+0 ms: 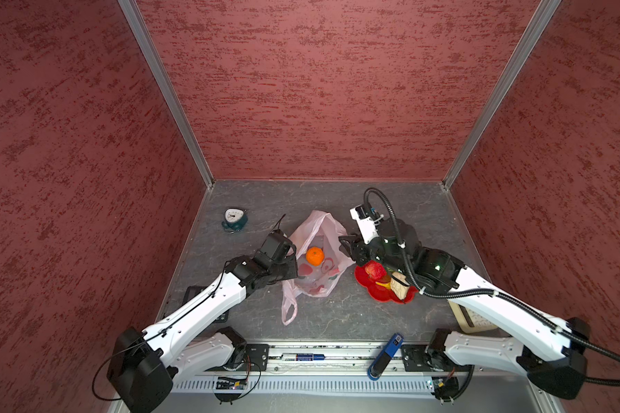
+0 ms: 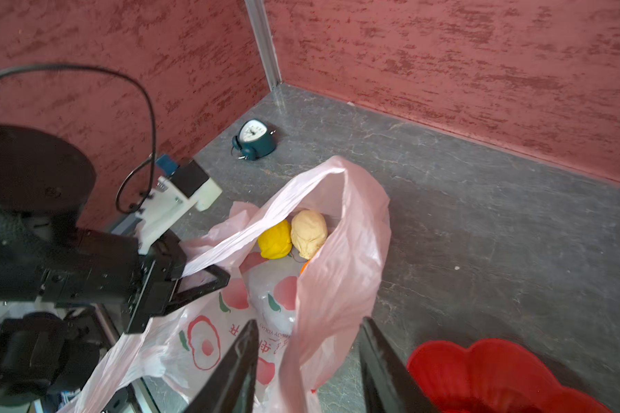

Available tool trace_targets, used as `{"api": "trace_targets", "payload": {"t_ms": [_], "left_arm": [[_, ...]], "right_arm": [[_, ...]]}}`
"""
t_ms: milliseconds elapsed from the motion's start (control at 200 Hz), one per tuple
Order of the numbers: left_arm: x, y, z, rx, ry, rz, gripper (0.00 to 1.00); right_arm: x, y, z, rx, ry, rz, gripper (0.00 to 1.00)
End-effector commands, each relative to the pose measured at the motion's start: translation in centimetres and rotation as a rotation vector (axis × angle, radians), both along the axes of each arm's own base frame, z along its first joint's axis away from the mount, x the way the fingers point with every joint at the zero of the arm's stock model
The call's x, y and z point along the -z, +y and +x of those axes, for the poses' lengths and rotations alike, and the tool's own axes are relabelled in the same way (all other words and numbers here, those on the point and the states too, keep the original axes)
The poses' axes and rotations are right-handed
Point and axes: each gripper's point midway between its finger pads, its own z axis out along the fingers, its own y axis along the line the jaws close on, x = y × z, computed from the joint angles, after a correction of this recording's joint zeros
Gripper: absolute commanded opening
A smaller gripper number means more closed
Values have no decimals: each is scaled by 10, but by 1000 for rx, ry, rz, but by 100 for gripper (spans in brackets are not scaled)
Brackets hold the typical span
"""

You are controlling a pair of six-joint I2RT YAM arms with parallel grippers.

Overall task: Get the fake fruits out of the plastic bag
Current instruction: 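Reach the right gripper into the bag opening above the orange fruit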

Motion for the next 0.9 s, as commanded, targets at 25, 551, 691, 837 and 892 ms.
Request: {"api": "trace_targets", "payload": {"t_ms": [25,551,691,837,892], "left_arm": [[-2,-1,11,-51,-37,-13,9],[20,6,14,-108,-50,-57,9],[25,10,12,-119,-45,-59,9],[33,15,7,-119,-26,-55,9],[37,17,5,-120,-14,-49,9]], "right_arm": [[5,36,-5,-29,22,24,41],[120,100,22,-13,196,-127,37],[138,94,32,3,204,-166,37],[152,94,45,16,208,-193,40],[157,90,51,37,207,-207,40]]}}
